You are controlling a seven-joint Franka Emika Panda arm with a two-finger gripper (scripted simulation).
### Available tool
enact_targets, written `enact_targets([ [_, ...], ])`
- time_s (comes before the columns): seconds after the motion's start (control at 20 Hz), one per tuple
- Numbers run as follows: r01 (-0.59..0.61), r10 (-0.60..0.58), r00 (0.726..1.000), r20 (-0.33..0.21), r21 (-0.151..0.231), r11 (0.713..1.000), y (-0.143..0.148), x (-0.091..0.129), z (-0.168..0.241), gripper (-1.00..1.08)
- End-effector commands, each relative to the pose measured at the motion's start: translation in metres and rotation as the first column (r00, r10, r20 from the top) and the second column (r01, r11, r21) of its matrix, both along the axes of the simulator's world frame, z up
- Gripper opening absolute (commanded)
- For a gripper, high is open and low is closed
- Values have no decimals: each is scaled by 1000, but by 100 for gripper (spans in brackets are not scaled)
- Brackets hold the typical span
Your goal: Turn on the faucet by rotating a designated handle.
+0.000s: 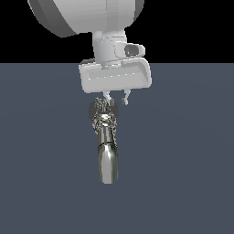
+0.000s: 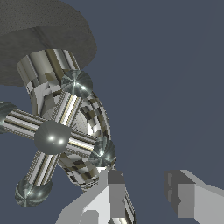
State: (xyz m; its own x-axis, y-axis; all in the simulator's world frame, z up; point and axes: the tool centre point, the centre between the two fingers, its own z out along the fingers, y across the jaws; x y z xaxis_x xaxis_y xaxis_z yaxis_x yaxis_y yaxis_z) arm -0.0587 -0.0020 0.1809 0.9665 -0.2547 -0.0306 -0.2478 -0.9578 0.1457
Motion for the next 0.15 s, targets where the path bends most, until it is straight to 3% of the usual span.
enact_targets([
  [0.0, 139, -134, 986, 103, -51, 989, -106, 38, 1, -66],
  [0.05, 192, -182, 974, 133, -63, 979, -116, 44, 0, 79],
  [0.1, 212, -199, 967, 158, -69, 975, -121, 50, 1, 88],
])
